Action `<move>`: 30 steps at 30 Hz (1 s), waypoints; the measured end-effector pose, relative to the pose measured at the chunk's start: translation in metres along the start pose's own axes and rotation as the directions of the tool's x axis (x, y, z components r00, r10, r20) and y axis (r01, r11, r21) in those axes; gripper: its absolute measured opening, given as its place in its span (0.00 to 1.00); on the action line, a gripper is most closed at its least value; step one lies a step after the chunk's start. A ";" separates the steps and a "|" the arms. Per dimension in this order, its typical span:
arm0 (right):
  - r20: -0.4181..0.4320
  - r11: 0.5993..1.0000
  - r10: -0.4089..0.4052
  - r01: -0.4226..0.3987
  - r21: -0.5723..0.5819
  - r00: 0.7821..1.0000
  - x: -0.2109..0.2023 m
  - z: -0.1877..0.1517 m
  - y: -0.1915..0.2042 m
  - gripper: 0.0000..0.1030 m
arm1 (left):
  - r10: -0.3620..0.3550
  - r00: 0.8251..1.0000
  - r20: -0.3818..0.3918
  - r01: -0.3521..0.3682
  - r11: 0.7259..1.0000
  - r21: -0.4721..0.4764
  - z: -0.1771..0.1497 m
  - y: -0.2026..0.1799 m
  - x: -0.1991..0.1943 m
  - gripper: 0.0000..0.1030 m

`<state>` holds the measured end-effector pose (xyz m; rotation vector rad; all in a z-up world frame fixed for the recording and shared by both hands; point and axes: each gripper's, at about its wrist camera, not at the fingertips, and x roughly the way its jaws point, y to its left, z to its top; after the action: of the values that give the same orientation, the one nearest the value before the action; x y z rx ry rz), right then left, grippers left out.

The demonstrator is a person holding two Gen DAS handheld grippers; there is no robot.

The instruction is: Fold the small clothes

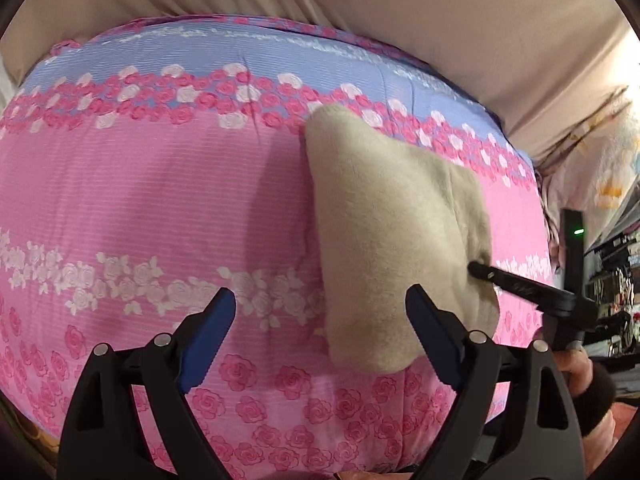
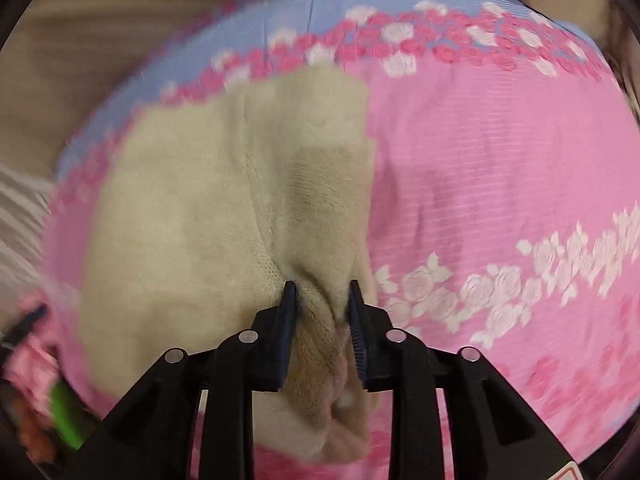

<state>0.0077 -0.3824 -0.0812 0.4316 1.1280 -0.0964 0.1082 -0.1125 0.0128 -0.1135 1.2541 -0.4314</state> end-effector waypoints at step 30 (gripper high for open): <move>-0.005 0.973 0.060 -0.060 -0.221 0.998 -0.051 -0.053 0.066 0.21 | 0.025 0.997 -0.079 -0.035 0.992 -0.121 -0.020 0.043 0.009 0.75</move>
<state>-0.0402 -0.3095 -0.0357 0.2665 1.1089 0.0818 0.1025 -0.0733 -0.0151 -0.1828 1.3564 -0.3355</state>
